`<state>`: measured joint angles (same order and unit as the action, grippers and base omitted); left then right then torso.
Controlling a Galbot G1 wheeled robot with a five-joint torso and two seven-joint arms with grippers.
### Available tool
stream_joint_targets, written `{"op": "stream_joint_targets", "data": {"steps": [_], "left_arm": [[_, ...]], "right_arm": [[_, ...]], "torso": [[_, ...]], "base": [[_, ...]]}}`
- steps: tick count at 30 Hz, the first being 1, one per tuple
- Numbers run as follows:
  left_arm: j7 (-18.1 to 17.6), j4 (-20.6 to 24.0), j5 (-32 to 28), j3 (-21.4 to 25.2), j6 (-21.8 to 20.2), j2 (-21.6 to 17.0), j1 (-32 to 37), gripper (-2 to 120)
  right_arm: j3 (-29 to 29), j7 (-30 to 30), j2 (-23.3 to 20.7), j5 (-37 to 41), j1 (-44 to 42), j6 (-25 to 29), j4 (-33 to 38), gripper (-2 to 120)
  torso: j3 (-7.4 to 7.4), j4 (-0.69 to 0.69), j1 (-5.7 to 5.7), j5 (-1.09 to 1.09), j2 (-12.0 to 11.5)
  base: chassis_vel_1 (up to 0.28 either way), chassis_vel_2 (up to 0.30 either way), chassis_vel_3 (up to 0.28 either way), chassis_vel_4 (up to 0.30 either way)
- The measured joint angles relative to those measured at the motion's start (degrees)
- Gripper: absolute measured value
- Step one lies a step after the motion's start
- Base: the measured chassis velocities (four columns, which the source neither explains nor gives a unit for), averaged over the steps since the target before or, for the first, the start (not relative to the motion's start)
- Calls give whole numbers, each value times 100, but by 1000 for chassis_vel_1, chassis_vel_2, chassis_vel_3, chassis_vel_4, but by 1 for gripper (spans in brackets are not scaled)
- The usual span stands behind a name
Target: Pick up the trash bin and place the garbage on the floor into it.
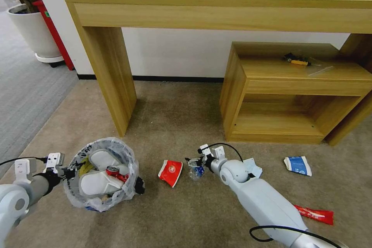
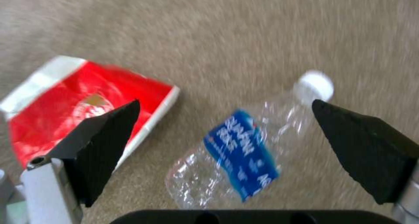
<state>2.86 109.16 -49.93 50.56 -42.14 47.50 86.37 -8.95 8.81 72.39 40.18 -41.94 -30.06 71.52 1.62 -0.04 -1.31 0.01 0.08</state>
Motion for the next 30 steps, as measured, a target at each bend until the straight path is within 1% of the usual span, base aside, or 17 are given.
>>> {"op": "stream_joint_targets", "data": {"steps": [3, 5, 6, 8, 9, 12, 13, 15, 19, 24, 25, 27, 28, 29, 30], "left_arm": [[0, -3, 5, -41, 0, -17, -33, 0], [0, -1, 3, -47, 0, -23, -38, 0], [-1, 4, 1, -52, 0, -30, -45, 0], [-1, 7, 0, -55, 0, -33, -46, 0], [-1, 7, 0, -55, 0, -33, -46, 0], [6, 8, 3, -55, 0, -22, -36, 0], [6, 8, 3, -55, 0, -22, -36, 0], [14, 22, 9, -56, 0, -8, -24, 0], [18, 56, 11, -55, 0, -8, -17, 0], [22, 85, 10, -46, 0, -11, -2, 0], [22, 87, 11, -42, 0, -11, 2, 0], [25, 102, 10, -33, 0, -11, 13, 0], [25, 102, 10, -33, 0, -11, 13, 0], [26, 111, 10, -30, 0, -11, 19, 0], [29, 116, 9, -26, 0, -12, 23, 0]], "right_arm": [[-23, 503, 242, 382, 100, -138, -305, 100], [-23, 611, 288, 477, 125, -183, -368, 100], [-10, 857, 374, 704, 171, -291, -473, 100], [-1, 1176, 473, 892, 216, -368, -589, 100], [-1, 1176, 473, 892, 216, -368, -589, 100], [1, 1463, 586, 1137, 277, -435, -759, 100], [1, 1463, 586, 1137, 277, -435, -759, 100], [12, 1509, 688, 1268, 345, -441, -979, 100], [35, 1533, 832, 1285, 442, -403, -1294, 100], [63, 1551, 934, 1285, 503, -364, -1521, 100], [66, 1551, 953, 1286, 506, -353, -1559, 97], [70, 1512, 992, 1286, 508, -330, -1658, 89], [70, 1512, 992, 1286, 508, -330, -1658, 89], [70, 1497, 1015, 1285, 511, -306, -1717, 85], [76, 1472, 1043, 1276, 519, -277, -1789, 79]], "torso": [[0, 0, 0, 0, 0], [0, -1, 0, 0, 0], [0, -1, 0, 0, 0], [0, -1, 0, 0, 0], [0, -1, 0, 0, 0], [0, -2, 0, -1, 0], [0, -2, 0, -1, 0], [0, -1, 0, -1, 0], [0, -1, 0, -1, 0], [0, -1, 0, -1, 0], [0, -1, 0, -1, 0], [0, -1, 0, -1, 0], [0, -1, 0, -1, 0], [0, -1, 0, -1, 0], [0, -1, 0, -1, 0]], "base": [[0, 0, 0, 0], [0, 0, 0, 0], [0, 0, 0, 0], [0, 0, 0, 0], [0, 0, 0, 0], [0, 0, 0, 0], [0, 0, 0, 0], [0, 0, 0, 0], [0, 0, 0, 0], [0, 0, 0, 0], [0, 0, 0, 0], [0, 0, 0, 0], [0, 0, 0, 0], [0, 0, 0, 0], [0, 0, 0, 0]]}}
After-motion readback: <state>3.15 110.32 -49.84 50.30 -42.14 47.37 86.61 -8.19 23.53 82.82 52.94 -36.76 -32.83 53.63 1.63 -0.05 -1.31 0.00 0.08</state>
